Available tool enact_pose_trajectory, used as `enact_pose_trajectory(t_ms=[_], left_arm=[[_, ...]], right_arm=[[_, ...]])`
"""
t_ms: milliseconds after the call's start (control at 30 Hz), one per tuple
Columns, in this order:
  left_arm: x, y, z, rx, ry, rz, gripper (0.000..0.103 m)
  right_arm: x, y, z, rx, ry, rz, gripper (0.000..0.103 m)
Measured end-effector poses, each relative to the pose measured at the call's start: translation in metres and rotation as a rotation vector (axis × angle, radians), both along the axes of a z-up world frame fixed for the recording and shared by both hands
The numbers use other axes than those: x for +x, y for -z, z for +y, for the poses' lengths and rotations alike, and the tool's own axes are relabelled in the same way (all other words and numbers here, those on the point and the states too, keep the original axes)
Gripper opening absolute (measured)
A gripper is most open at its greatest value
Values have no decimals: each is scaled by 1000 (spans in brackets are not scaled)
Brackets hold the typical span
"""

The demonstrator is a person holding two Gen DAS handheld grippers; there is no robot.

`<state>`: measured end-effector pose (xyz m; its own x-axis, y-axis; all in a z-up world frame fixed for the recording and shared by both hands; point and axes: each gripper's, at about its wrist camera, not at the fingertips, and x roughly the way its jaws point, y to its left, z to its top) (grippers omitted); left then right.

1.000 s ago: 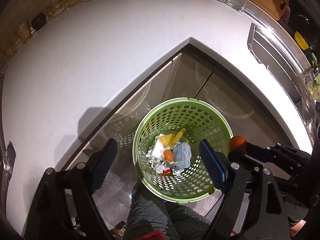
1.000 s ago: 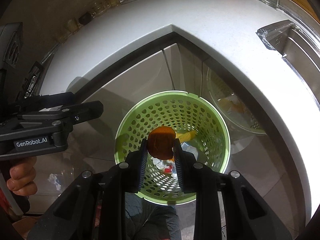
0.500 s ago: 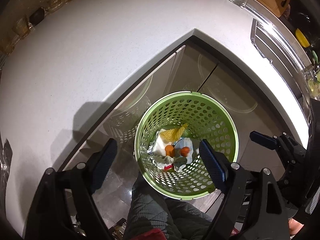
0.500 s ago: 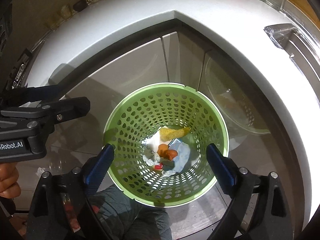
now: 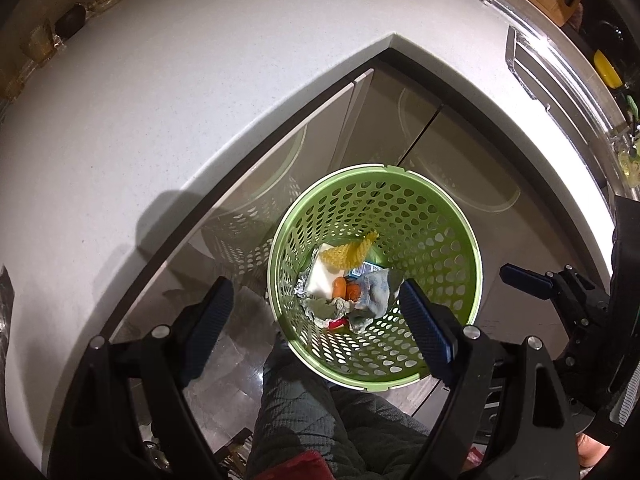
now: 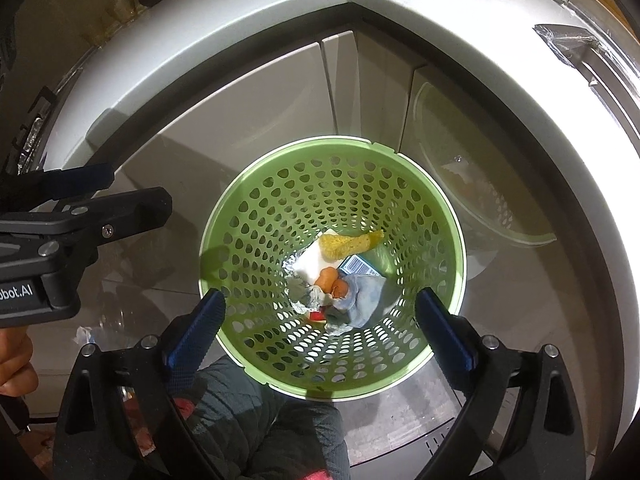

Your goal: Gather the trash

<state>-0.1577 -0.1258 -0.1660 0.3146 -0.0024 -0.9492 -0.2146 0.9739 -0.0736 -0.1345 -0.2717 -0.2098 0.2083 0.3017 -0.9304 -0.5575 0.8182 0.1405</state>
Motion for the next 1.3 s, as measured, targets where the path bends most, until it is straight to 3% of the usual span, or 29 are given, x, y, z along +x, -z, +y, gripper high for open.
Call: enact_pose_trajectory(t_ms=[100, 233, 467, 800, 1300], left_arm=[[0, 5, 0, 6, -4, 24, 81], [-1, -8, -4, 18, -8, -5, 81], [-5, -60, -24, 78, 14, -117, 83], [-21, -139, -57, 155, 52, -299, 90], [-20, -144, -73, 162, 53, -274, 92]], right_arm=[[1, 0, -4, -6, 15, 9, 98], [3, -12, -8, -27, 36, -18, 100], [-2, -57, -23, -27, 54, -103, 100], [-11, -119, -49, 52, 61, -205, 100], [-6, -131, -52, 70, 58, -203, 100]])
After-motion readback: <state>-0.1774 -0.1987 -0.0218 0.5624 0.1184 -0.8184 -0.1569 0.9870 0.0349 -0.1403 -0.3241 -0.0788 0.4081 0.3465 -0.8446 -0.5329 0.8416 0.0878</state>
